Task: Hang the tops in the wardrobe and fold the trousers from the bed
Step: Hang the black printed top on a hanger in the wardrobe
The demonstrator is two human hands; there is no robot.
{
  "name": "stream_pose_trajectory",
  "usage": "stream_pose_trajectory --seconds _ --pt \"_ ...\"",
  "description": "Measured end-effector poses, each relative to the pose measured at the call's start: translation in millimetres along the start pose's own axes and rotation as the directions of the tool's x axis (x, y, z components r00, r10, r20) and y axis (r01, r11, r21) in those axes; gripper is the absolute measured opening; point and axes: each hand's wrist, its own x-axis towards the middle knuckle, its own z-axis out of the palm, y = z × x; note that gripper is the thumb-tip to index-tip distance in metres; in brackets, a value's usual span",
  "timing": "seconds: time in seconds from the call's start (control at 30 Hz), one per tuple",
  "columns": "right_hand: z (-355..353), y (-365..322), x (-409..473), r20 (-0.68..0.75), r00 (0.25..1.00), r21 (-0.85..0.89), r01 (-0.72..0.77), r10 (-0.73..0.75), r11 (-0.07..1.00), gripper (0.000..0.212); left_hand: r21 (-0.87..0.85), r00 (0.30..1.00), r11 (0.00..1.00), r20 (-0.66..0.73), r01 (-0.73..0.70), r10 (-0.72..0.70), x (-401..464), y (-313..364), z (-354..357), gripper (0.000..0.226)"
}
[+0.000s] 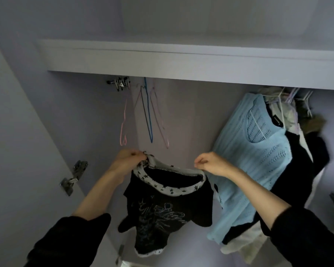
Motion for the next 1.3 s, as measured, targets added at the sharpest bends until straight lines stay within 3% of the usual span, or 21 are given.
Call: stream_pose_trajectory --seconds 0.13,0.3,0.37,0.47,0.53,0.73,0.87,1.0,1.13,1.3 --pt "-1 -50 34 -0.137 0.99 0.383 0.077 -0.025 0.921 0.014 0.016 0.998 0.998 0.005 -0.063 0.063 -6 12 -4 0.015" --pt "5 -95 70 -0.063 0.997 0.553 -0.005 0.047 0.833 0.062 -0.006 0.998 0.998 -0.005 -0.069 0.069 -14 11 -13 0.015" --pt "5 -109 80 0.003 0.994 0.704 -0.081 0.111 0.705 0.053 0.0 0.997 0.998 -0.021 -0.068 0.068 -15 10 -18 0.017" --pt "3 -126 87 0.115 0.982 0.868 -0.171 0.148 0.465 0.016 0.006 0.997 0.997 -0.025 -0.076 0.076 -15 11 -27 0.018" --pt "3 -132 91 0.13 0.976 0.897 -0.191 0.176 0.397 0.011 0.008 0.997 0.997 -0.035 -0.075 0.076 -15 12 -32 0.019" --pt "-1 -135 96 -0.131 0.943 0.798 -0.083 0.306 0.597 0.009 -0.03 0.994 0.997 -0.084 -0.072 0.069 -10 11 -38 0.016" --pt "-1 -109 90 -0.325 0.904 0.711 0.039 0.278 0.702 0.027 -0.04 0.995 0.997 -0.078 -0.067 0.064 -10 5 -31 0.016" --pt "3 -73 66 -0.457 0.85 0.493 -0.003 0.262 0.87 0.048 -0.045 0.993 0.997 -0.101 -0.067 0.062 -8 2 -21 0.015" --pt "37 -20 23 -0.511 0.81 0.501 0.009 0.288 0.865 0.054 -0.063 0.991 0.996 -0.124 -0.057 0.049 -3 -7 -11 0.013" --pt "58 25 -9 -0.397 0.891 0.741 0.169 0.22 0.65 0.036 -0.037 0.994 0.999 -0.101 -0.034 0.03 0 -21 6 0.007"
